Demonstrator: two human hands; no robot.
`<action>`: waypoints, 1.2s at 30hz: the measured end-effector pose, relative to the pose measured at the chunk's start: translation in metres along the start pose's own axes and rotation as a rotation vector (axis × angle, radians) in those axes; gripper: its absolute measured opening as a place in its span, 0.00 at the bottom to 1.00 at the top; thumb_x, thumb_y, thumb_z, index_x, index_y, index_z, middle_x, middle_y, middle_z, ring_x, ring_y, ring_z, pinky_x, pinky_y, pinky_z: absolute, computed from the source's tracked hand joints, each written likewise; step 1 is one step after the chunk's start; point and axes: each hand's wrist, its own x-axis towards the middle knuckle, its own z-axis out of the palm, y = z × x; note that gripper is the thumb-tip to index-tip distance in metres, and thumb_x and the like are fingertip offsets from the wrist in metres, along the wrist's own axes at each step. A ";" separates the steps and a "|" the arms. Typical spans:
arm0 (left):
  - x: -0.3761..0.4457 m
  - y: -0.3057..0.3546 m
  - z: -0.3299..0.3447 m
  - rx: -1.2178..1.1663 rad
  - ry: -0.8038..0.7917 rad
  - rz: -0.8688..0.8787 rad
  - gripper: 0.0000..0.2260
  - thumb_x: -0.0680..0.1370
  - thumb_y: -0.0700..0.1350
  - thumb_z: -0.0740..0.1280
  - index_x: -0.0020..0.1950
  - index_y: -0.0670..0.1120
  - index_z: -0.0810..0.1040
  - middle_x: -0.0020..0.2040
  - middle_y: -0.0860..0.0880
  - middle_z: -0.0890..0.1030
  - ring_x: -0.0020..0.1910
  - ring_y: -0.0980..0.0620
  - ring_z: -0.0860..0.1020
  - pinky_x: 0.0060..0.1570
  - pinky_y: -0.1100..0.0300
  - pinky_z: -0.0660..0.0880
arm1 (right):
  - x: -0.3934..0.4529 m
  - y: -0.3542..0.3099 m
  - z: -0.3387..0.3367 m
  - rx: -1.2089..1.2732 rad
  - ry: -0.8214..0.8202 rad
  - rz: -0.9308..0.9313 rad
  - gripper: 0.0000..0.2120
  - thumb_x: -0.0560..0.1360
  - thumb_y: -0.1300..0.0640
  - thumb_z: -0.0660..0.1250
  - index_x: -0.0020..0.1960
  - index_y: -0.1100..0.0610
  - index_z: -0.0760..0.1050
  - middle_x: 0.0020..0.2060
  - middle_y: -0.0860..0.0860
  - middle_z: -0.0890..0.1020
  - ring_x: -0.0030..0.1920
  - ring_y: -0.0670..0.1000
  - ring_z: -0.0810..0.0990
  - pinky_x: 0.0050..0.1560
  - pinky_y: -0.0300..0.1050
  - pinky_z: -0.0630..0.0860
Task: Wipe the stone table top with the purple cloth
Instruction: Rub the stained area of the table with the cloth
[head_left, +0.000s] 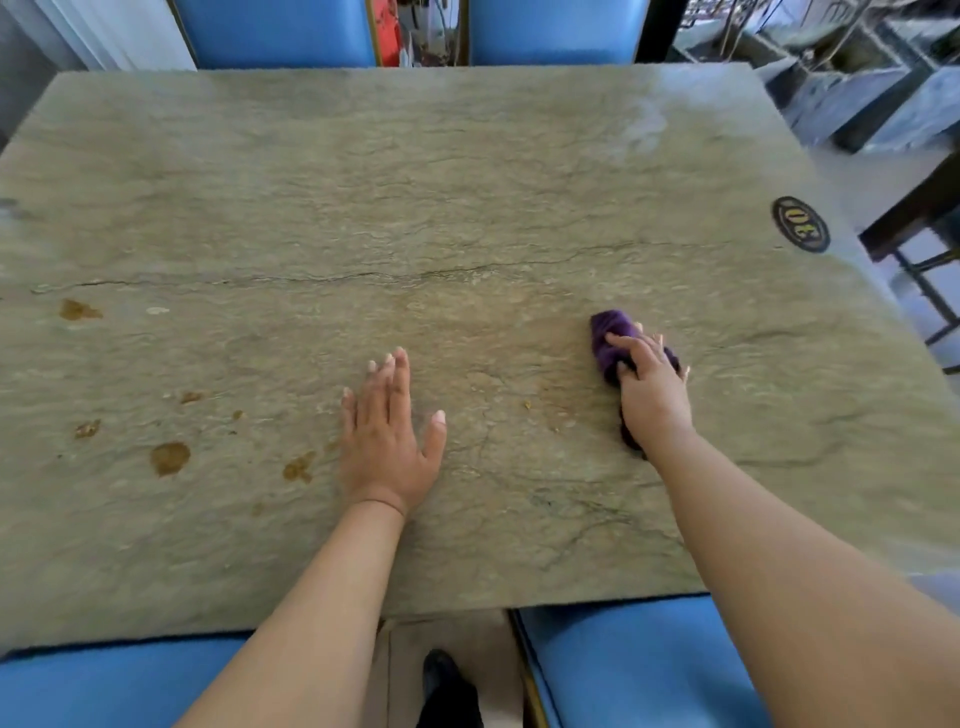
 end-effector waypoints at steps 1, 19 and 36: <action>0.000 0.000 -0.001 -0.018 -0.006 0.006 0.35 0.75 0.61 0.45 0.79 0.45 0.48 0.79 0.45 0.56 0.78 0.46 0.53 0.75 0.46 0.46 | -0.014 -0.005 0.008 -0.018 0.045 0.062 0.19 0.79 0.60 0.58 0.68 0.47 0.71 0.76 0.48 0.60 0.77 0.49 0.50 0.75 0.54 0.41; -0.022 -0.031 -0.023 -0.206 -0.050 0.153 0.28 0.78 0.53 0.50 0.76 0.43 0.62 0.78 0.46 0.60 0.78 0.49 0.54 0.76 0.53 0.51 | -0.054 -0.048 0.048 -0.061 -0.160 -0.090 0.28 0.75 0.63 0.55 0.72 0.42 0.65 0.77 0.45 0.54 0.77 0.44 0.45 0.73 0.50 0.30; -0.019 -0.032 -0.021 -0.047 -0.111 0.203 0.29 0.78 0.58 0.46 0.78 0.50 0.58 0.79 0.47 0.56 0.78 0.50 0.51 0.76 0.50 0.48 | -0.044 -0.032 0.038 -0.133 -0.120 -0.138 0.29 0.74 0.60 0.57 0.72 0.40 0.64 0.77 0.44 0.54 0.77 0.43 0.47 0.72 0.54 0.31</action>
